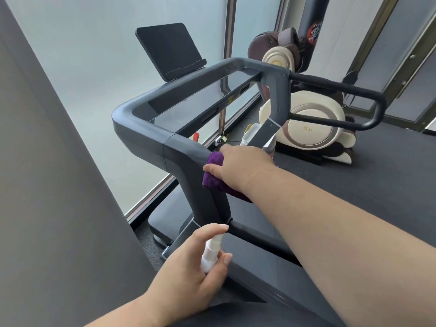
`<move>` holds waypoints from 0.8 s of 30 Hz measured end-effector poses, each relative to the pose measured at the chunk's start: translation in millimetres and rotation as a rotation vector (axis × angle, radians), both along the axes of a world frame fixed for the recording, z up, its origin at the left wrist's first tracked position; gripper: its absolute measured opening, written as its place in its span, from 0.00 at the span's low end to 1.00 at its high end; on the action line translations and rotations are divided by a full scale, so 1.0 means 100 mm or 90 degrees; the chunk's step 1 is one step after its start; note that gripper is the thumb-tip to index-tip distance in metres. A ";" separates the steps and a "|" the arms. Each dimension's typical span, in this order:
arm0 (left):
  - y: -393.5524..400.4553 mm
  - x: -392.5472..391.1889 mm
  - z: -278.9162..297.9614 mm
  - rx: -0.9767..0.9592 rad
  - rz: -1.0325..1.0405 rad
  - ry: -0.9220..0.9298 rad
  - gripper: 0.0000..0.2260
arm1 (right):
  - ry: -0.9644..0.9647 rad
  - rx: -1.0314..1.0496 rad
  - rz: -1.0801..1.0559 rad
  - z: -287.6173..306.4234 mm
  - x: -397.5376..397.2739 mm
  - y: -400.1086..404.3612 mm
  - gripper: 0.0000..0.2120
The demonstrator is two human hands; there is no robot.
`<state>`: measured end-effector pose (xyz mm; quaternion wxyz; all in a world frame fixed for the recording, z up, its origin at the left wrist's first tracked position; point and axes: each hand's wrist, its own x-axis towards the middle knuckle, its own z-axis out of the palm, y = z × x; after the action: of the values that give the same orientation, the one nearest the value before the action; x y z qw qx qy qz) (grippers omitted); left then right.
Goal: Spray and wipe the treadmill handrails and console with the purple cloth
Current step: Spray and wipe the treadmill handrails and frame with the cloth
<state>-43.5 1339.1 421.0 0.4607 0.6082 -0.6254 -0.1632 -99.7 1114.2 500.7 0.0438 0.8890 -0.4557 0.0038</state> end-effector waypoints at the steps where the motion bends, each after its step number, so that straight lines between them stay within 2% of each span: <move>1: 0.00 -0.03 0.01 -0.004 -0.008 -0.004 0.20 | -0.002 0.000 0.002 0.00 -0.06 0.02 0.30; 7: -0.01 -0.07 -0.02 -0.010 -0.021 0.007 0.20 | -0.007 -0.083 0.017 -0.09 -0.39 0.15 0.31; 11: 0.06 0.02 -0.12 -0.005 0.026 0.001 0.20 | 0.004 -0.134 0.022 -0.09 -0.21 0.18 0.31; 18: 0.11 -0.05 -0.11 -0.020 0.024 -0.013 0.20 | -0.003 -0.079 0.051 -0.03 0.11 0.12 0.31; 24: 0.06 -0.22 -0.10 -0.007 -0.021 -0.017 0.21 | -0.050 -0.075 0.033 -0.08 -0.24 0.17 0.26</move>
<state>-65.8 1345.3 411.0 0.4531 0.5974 -0.6423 -0.1590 -123.5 1131.0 492.7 0.0780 0.8957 -0.4326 0.0667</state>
